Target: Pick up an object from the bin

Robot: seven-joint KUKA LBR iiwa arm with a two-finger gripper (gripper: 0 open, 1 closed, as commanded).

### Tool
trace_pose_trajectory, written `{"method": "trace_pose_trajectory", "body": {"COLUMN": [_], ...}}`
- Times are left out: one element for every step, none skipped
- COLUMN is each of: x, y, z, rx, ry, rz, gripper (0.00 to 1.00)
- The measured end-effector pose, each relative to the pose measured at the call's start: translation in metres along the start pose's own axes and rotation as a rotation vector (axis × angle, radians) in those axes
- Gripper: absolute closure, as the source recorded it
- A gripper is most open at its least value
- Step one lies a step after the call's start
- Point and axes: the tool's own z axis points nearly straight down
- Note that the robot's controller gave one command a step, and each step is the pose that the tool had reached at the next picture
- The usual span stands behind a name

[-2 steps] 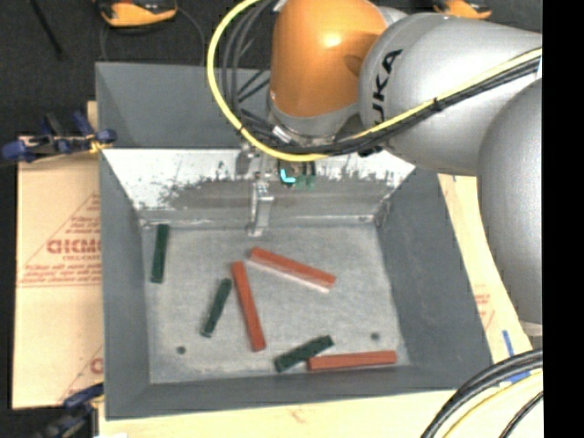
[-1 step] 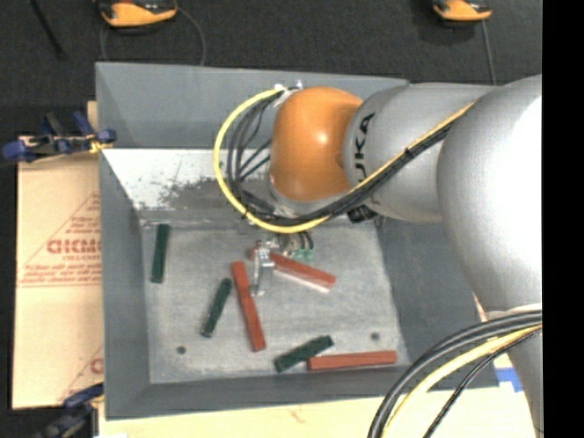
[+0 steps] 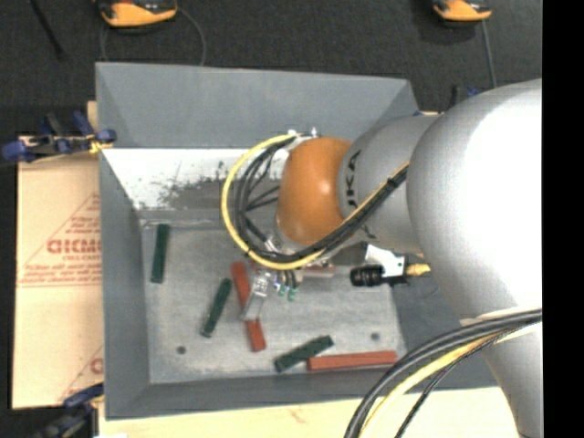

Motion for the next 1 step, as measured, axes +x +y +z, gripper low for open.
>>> {"method": "trace_pose_trajectory", "body": {"x": [0.0871], "y": [0.0379], "z": [-0.0041], "rx": [0.002], "ry": [0.006], "rz": [-0.143], "gripper": [0.0]}}
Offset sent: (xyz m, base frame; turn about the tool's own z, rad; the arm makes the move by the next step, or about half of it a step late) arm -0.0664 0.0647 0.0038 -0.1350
